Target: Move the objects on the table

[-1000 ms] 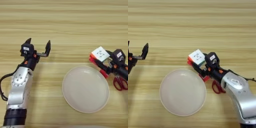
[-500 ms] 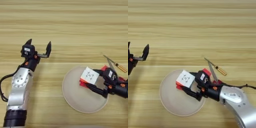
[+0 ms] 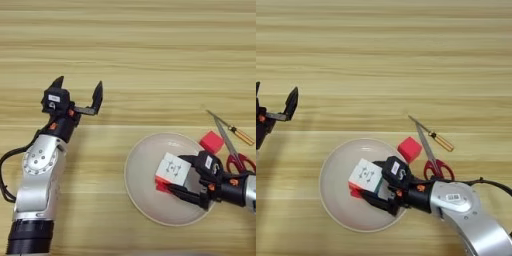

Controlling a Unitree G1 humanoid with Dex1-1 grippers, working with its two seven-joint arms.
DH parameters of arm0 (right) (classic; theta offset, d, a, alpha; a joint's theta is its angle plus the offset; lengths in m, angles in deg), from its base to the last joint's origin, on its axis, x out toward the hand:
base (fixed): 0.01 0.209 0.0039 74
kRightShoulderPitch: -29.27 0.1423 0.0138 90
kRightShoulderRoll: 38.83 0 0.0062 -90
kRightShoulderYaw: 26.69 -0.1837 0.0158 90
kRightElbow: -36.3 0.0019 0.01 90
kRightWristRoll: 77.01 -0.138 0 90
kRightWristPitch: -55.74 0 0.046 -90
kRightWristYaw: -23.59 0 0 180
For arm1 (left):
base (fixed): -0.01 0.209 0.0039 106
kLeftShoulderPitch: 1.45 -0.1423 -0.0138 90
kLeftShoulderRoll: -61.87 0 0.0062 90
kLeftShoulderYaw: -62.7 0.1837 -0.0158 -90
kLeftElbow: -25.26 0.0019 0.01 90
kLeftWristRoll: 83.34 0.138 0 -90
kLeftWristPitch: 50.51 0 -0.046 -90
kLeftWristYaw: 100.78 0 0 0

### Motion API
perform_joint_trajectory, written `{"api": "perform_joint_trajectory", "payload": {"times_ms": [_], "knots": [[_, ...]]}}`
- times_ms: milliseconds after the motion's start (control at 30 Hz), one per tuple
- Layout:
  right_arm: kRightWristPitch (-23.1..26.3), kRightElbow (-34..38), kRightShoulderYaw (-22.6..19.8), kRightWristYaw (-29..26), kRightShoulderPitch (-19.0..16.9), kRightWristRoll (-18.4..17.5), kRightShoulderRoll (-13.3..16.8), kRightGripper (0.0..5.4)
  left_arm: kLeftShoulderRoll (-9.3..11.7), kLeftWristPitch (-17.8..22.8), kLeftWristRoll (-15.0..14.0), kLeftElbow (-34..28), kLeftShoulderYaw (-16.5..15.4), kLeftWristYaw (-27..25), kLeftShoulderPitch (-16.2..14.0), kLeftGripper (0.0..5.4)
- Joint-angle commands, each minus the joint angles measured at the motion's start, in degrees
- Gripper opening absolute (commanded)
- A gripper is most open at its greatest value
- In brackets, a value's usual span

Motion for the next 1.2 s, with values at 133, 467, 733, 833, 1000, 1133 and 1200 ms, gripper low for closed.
{"api": "perform_joint_trajectory", "payload": {"times_ms": [133, 467, 733, 833, 1000, 1133, 1200], "knots": [[-1.12, -0.98, 1.41, -1.26, -0.66, 1.01, 1.68, 3.87, 0.42, 0.65, -0.04, -0.4, 0.0, -0.17, 0.0, 5.4], [-0.84, 2.0, -0.41, -2.06, -0.82, -0.97, 2.58, 4.95, 0.68, 0.79, -0.24, -0.27, -0.08, -0.74, 0.32, 5.4], [0.4, 6.76, -5.36, -2.99, -0.07, -5.96, 3.9, 5.35, 0.59, 0.86, -0.16, -0.07, 0.08, -1.07, 0.66, 5.4], [0.87, 8.54, -7.55, -3.01, 0.45, -8.44, 4.25, 5.35, 0.49, 0.83, -0.15, 0.12, 0.12, -1.08, 0.82, 5.4], [2.09, 11.01, -11.5, -2.76, 1.17, -13.76, 4.29, 5.35, 0.41, 0.89, -0.16, 0.24, 0.29, -1.18, 1.01, 5.4], [2.4, 11.08, -12.98, -1.9, 1.45, -16.4, 3.42, 5.35, 0.21, 0.95, -0.26, 0.3, 0.64, -1.33, 1.18, 5.4], [2.2, 10.69, -13.49, -1.05, 1.69, -16.71, 3.02, 5.35, 0.13, 0.99, -0.24, 0.09, 0.95, -1.42, 1.14, 5.4]]}}
